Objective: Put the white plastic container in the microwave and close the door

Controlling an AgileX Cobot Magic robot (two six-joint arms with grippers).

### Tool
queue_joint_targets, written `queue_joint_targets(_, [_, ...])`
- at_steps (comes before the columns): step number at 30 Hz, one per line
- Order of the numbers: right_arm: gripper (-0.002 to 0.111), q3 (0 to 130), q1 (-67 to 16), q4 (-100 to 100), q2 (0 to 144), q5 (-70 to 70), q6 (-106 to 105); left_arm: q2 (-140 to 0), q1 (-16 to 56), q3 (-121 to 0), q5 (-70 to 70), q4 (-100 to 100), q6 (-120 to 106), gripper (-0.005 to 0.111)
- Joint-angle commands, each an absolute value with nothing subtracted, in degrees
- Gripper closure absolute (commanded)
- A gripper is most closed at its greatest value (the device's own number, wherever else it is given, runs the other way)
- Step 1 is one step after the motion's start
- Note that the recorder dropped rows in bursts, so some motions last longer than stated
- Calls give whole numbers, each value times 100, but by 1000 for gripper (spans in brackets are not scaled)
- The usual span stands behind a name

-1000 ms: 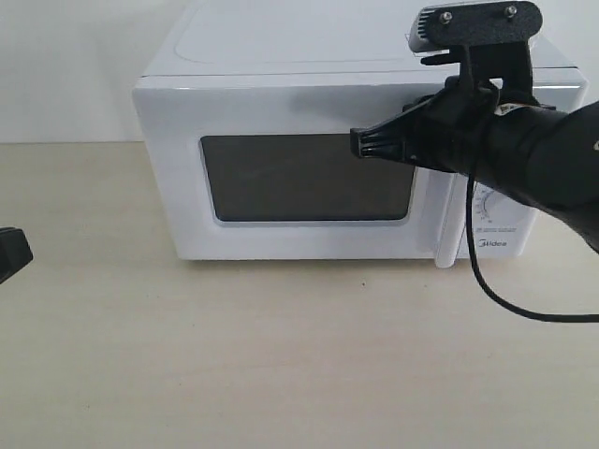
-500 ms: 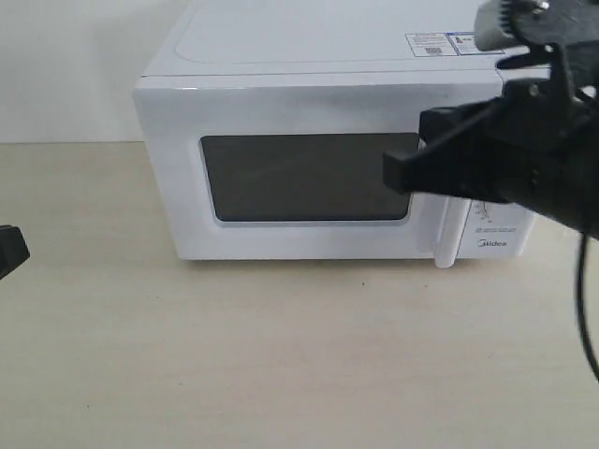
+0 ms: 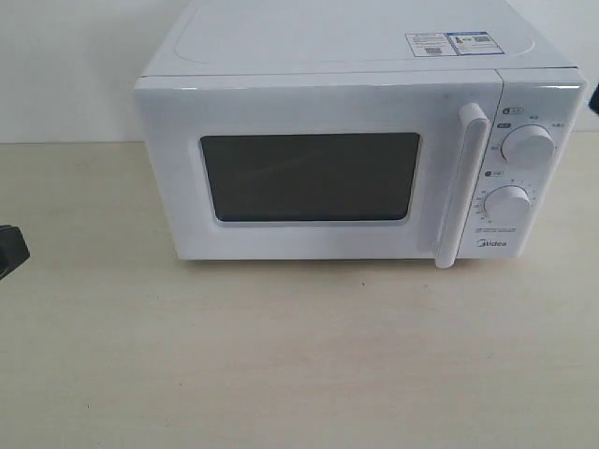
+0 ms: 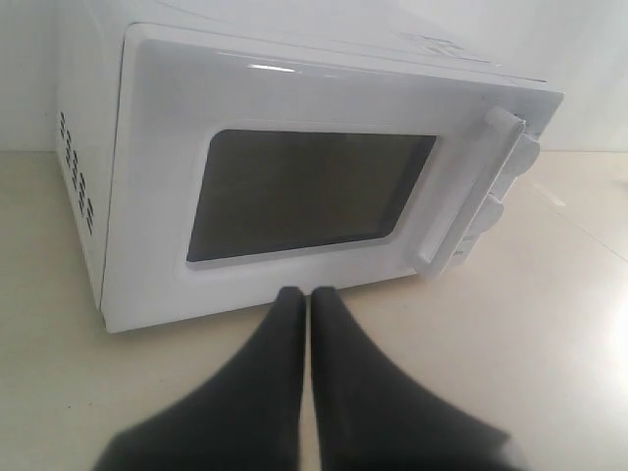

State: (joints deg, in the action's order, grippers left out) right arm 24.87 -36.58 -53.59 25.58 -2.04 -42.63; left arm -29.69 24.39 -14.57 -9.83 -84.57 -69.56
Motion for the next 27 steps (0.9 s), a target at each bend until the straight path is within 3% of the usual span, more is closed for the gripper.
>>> queue_joint_targets(1, [109,2472,-3394,-5344,2085,-59,-4235,-2957,2462,-1447,-924,-8459,-6982,102])
queue_joint_targets(13, [109,2472,-901,-5281,1208,1508,-4746,-2957,2462,-1447,-900,-8459,-6982,102])
queue_joint_targets(18, [109,2391,-294,-4865,746,2128,-4814,-2957,2462,-1447,-900,-8459,-6982,102])
queue_joint_targets(27, [109,914,86,-4865,0,1650,-4547,-2946,2462,-1447,-900,-8459,-6982,102])
